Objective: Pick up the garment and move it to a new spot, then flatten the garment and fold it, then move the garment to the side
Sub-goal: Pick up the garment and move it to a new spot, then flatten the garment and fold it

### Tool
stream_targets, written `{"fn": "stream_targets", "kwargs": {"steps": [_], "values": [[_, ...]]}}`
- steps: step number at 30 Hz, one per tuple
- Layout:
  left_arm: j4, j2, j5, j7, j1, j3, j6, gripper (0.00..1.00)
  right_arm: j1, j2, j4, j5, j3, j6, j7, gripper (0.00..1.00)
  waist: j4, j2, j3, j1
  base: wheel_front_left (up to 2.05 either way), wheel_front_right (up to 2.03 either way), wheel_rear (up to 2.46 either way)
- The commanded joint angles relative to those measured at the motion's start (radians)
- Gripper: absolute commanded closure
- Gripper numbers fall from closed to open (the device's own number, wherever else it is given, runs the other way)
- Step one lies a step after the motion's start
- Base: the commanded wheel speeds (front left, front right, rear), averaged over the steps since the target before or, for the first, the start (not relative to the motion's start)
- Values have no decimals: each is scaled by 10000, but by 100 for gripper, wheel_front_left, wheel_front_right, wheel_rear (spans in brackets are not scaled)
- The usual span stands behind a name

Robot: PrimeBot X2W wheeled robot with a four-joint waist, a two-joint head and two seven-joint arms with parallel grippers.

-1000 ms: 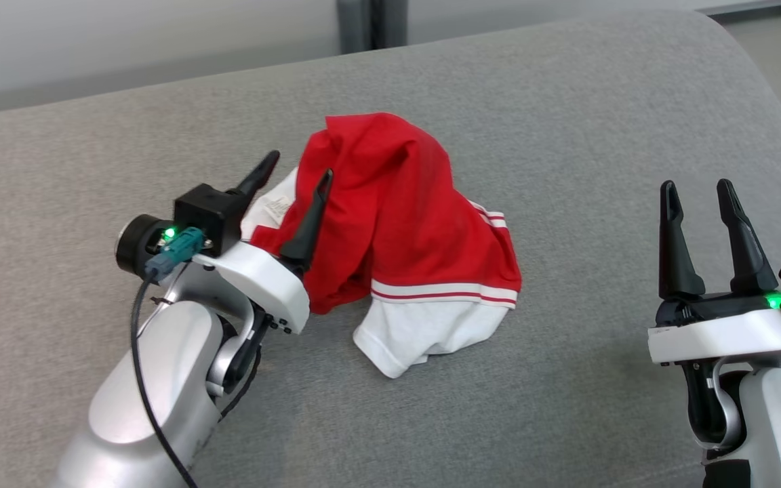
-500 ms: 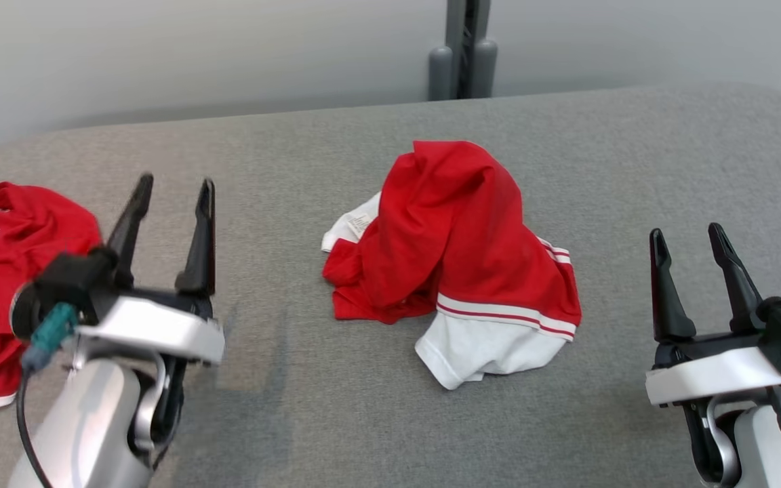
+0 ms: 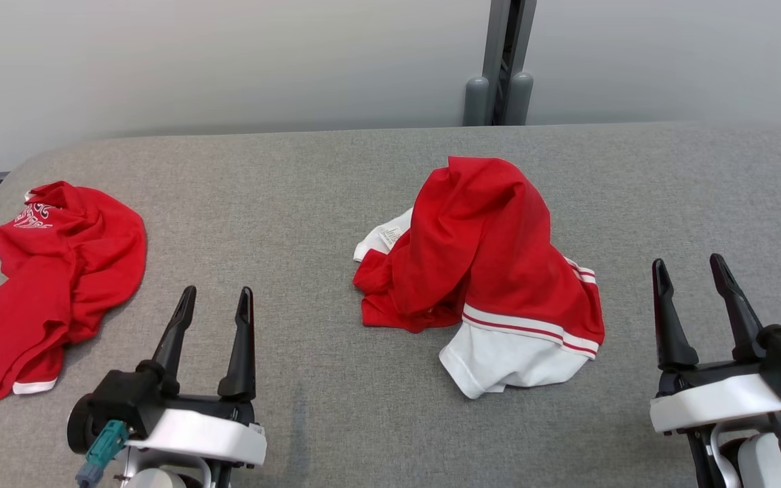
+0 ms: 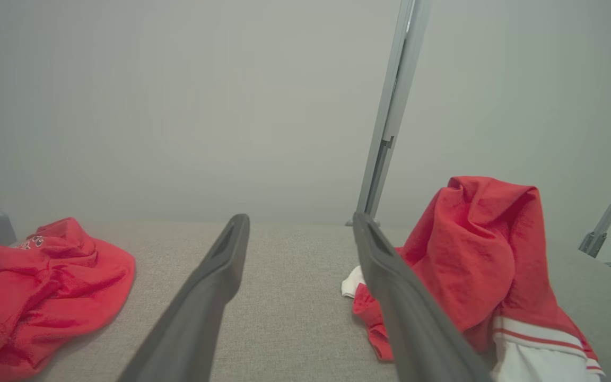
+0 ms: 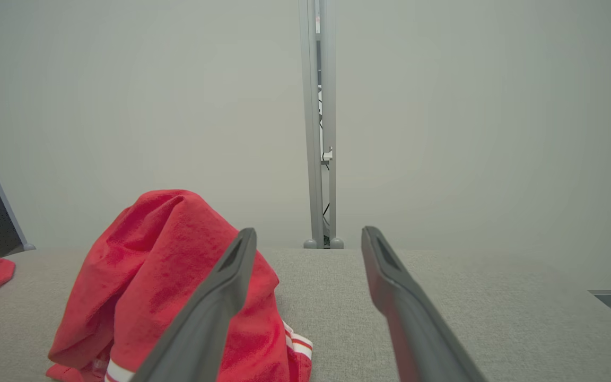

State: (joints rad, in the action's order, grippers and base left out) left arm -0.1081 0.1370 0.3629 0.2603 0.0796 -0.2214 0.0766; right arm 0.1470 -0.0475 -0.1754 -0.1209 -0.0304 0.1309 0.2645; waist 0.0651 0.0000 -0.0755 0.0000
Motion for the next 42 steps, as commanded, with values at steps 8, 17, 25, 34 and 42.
{"fn": "stream_targets", "kwargs": {"steps": [8, 17, 25, 34, 42], "values": [[5, -648, -1043, 46, -291, 978, -772, 0, -144, -59, -132, -452, 82, -3, 26, 0, -101, 0, 57, 0, 0, 0, 0], [-69, -837, -1432, 47, -413, 1407, -1121, 0, -185, -59, -168, -513, 117, -3, 26, 0, -169, 0, 175, 0, 0, 0, 0], [-108, -848, -1259, 48, -312, 1278, -1034, 0, -162, -59, -186, -546, 148, -3, 26, 0, -221, 0, 169, 0, 0, 0, 0], [-143, -852, -1214, 48, -290, 1165, -1012, 0, -180, -59, -184, -504, 106, -3, 26, 0, -196, 0, 99, 0, 0, 0, 0], [-230, -852, -1354, 48, -188, 962, -1074, 0, -191, -61, -317, -577, 64, -3, 26, 0, -49, 0, -75, 0, 0, 0, 0]]}}
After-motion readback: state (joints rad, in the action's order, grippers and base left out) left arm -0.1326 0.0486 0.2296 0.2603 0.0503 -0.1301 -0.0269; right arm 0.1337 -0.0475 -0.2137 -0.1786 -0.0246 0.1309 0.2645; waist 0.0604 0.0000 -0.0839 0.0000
